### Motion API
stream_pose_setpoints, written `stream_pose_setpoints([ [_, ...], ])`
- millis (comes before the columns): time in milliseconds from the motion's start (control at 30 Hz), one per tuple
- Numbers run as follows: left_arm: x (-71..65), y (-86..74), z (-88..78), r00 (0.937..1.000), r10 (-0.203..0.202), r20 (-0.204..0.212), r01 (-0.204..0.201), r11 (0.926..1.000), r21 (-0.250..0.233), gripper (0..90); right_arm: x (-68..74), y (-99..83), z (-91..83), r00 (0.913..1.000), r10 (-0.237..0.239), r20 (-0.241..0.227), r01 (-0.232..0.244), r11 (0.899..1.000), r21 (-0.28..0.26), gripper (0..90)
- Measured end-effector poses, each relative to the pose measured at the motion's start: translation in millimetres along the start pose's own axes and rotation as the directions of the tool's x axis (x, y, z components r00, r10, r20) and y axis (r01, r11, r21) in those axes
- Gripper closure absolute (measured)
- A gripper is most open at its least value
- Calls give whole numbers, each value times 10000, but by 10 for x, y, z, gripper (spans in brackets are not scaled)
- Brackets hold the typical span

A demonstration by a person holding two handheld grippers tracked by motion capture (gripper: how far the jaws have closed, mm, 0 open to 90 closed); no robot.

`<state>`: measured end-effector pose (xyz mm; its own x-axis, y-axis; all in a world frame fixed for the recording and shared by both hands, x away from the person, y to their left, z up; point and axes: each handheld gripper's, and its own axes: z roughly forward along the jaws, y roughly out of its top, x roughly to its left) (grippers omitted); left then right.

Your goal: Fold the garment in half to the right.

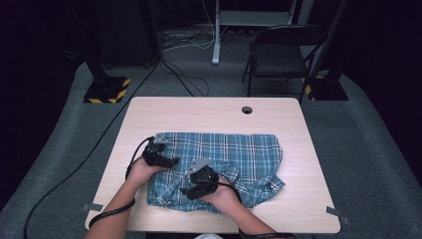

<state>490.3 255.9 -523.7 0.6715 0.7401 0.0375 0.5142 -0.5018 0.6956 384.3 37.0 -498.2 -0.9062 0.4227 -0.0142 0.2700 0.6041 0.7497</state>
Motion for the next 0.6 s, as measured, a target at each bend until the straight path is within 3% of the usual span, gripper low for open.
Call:
stream_pose_setpoints([
  [100, -3, 1, 3, 10000, 21, -14, -21, 10000, 9, 108, 61, 0, 96, 9998, -123, -157, 123, 9999, -14, 284],
  [300, -5, 1, 6, 10000, 38, -13, -38, 10000, 14, 102, 78, 34, 328, 9991, 222, -355, -224, 9997, -69, 238],
  [567, -6, -1, 7, 10000, 34, -6, -34, 10000, -5, 100, 78, -6, 527, 9983, 433, -402, -402, 9963, 762, 244],
  [600, -6, -1, 7, 10000, 41, -6, -41, 10000, 1, 100, 86, -14, 533, 9990, 272, -357, -246, 9971, 720, 249],
])
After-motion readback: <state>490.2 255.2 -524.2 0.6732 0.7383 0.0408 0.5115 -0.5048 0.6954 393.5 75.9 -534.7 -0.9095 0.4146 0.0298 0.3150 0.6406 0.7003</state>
